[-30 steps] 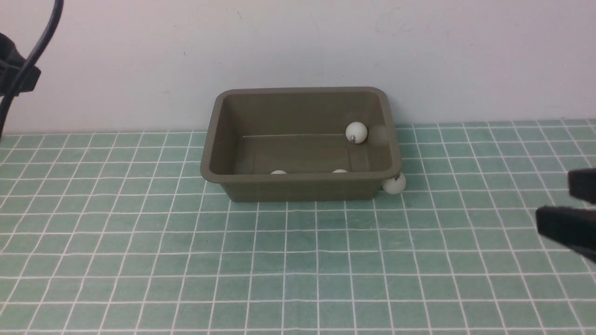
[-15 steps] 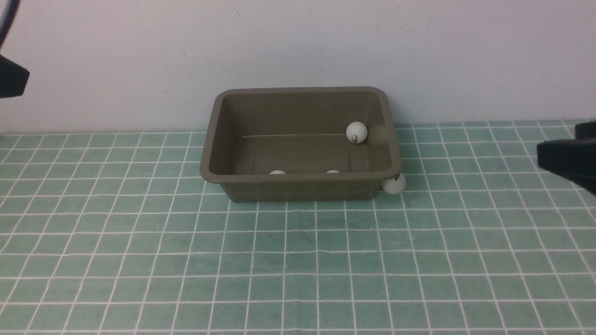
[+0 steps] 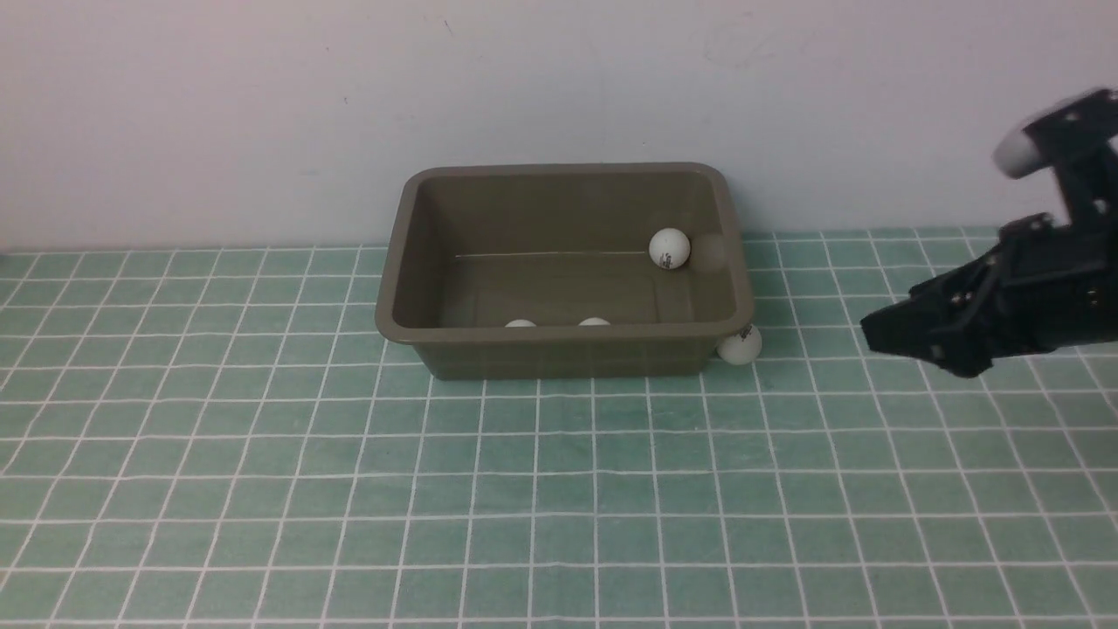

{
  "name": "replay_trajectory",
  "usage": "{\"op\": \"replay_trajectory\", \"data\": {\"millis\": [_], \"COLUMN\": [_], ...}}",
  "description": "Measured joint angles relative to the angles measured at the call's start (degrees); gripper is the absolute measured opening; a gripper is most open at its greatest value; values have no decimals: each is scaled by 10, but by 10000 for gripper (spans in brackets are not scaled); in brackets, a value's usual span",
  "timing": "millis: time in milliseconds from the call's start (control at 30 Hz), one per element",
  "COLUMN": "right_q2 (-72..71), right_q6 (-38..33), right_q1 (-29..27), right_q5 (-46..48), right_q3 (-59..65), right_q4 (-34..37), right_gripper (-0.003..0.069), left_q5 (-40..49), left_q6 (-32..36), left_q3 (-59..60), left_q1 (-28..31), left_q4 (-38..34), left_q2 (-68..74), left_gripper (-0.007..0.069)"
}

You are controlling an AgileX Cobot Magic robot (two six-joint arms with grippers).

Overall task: Put the table tennis balls in the box on the green coffee tablecloth.
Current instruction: 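Reach for and grasp a ping pong ball on the table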

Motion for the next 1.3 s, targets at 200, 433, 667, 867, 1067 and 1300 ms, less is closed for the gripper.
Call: {"op": "replay_trajectory", "data": {"millis": [200, 433, 667, 867, 1067, 1300], "right_q2": [127, 237, 326, 366, 385, 415], "right_q6": [-44, -80, -108, -123, -154, -162], "right_q1": [35, 43, 43, 43, 43, 49], "right_q5": [-8, -8, 15, 16, 10, 4], "right_q3": [-69, -158, -232, -244, -253, -273], "right_q4": [3, 5, 8, 10, 43, 60], "right_gripper": [407, 407, 459, 518, 522, 522], "left_q5": [8, 8, 10, 11, 11, 11], "left_q6": [25, 38, 45, 45, 45, 45], "left_q3": [0, 0, 0, 0, 0, 0], "left_q1": [0, 0, 0, 0, 0, 0], "left_q4": [-46, -57, -57, -57, -57, -56], "left_q2": [-1, 1, 1, 1, 1, 1], "left_gripper": [426, 426, 426, 426, 426, 426]}}
